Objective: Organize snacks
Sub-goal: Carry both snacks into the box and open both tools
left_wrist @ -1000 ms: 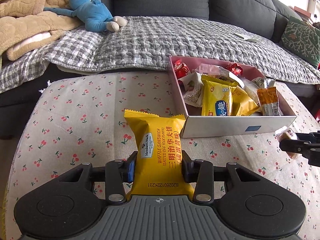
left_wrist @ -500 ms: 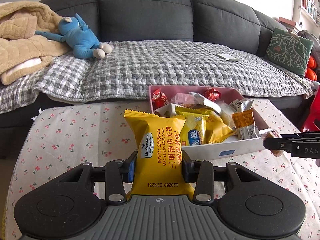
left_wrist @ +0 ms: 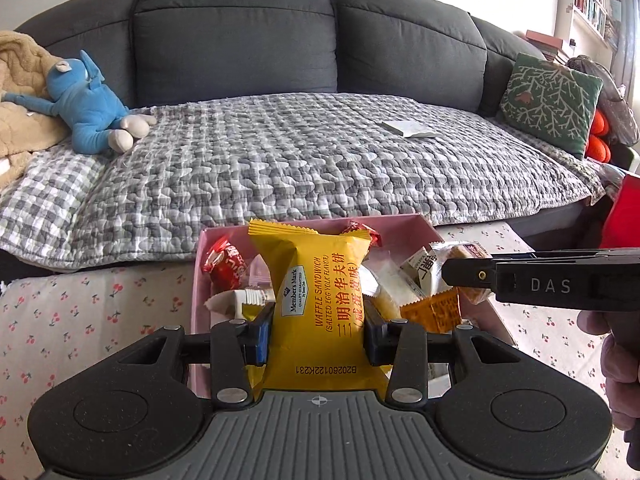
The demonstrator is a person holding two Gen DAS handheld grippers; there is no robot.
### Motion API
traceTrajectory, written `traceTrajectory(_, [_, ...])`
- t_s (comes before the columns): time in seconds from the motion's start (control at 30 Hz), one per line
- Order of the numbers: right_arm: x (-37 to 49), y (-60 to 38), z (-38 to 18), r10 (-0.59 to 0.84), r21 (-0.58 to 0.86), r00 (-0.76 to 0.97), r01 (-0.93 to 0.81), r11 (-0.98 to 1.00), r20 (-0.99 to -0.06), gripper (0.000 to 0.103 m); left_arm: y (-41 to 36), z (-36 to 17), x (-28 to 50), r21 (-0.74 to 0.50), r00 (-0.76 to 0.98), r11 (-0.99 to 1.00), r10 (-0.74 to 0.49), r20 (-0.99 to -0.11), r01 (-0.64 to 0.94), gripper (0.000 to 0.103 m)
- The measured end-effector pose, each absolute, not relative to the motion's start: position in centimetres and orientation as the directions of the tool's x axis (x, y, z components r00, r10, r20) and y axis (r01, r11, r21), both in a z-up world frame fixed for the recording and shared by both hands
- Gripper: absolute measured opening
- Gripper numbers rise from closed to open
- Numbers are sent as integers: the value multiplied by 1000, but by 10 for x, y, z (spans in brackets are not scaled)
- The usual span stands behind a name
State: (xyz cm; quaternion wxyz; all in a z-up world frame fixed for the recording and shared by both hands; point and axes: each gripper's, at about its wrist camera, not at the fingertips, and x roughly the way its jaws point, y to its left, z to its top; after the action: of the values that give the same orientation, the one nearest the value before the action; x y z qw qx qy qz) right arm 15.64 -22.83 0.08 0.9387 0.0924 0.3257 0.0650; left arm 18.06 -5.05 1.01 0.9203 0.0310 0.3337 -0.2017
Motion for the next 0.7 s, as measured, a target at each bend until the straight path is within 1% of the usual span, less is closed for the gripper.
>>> traceTrajectory(0.1, [170, -231, -3, 178, 217, 778, -55, 975, -603, 32, -59, 2, 197, -98, 678, 915, -360, -641, 392, 40])
traceTrajectory(0.33, [187, -231, -9, 184, 226, 785, -58, 972, -592, 32, -66, -9, 221, -75, 694, 915, -351, -629, 396, 41])
traceTrajectory(0.43, [189, -231, -7, 194, 241, 796, -63, 969, -574, 35, -67, -11, 228, -71, 688, 907, -363, -628, 414, 43])
traceTrajectory(0.47, [189, -232, -6, 194, 247, 799, -59, 967, -569, 50, -67, -11, 228, -66, 687, 905, -364, -628, 420, 46])
traceTrajectory(0.5, [188, -232, -5, 190, 250, 805, -54, 967, -561, 58, -67, -11, 228, -53, 693, 907, -356, -626, 418, 49])
traceTrajectory(0.53, [186, -232, -4, 187, 249, 812, -53, 967, -553, 66, -67, -9, 226, -36, 706, 910, -345, -619, 414, 57])
traceTrajectory(0.57, [184, -233, -3, 186, 245, 813, -55, 968, -552, 65, -67, -8, 224, -21, 717, 911, -339, -609, 413, 64])
traceTrajectory(0.6, [183, -234, -2, 186, 242, 811, -58, 969, -554, 65, -66, -6, 221, -12, 724, 910, -337, -602, 414, 68])
traceTrajectory(0.67, [179, -236, 0, 181, 241, 809, -50, 969, -559, 67, -64, -4, 216, -5, 730, 909, -337, -595, 417, 75])
traceTrajectory(0.7, [176, -238, 0, 177, 242, 808, -44, 969, -563, 68, -63, -3, 213, -4, 730, 909, -337, -594, 416, 76])
